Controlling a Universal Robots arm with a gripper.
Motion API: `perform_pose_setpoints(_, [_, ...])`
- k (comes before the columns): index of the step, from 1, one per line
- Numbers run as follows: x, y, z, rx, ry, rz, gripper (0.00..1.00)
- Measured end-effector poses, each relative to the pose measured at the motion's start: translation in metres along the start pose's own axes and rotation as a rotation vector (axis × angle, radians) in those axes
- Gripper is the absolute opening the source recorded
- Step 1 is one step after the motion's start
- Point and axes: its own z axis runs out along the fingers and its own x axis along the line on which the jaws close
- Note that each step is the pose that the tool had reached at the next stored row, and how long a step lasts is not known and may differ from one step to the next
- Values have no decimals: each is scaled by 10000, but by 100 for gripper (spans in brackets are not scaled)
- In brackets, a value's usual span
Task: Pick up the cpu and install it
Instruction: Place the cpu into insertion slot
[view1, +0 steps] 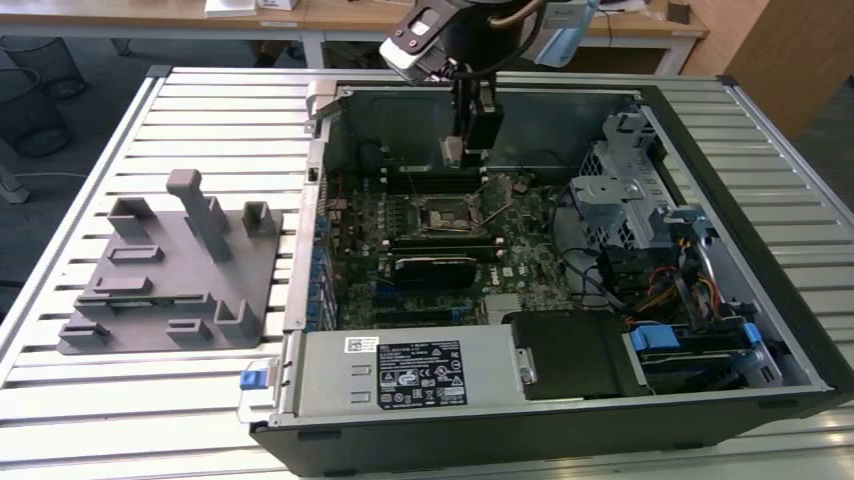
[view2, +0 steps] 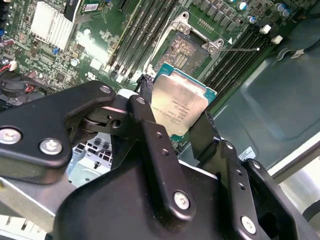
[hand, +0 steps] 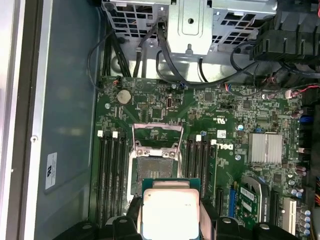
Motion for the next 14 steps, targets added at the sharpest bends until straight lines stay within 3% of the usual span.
perform_pose_setpoints(7, [35,-10,115,0,0,2,54])
perform_pose_setpoints(14, [125,-17,241,1,-2,46,54])
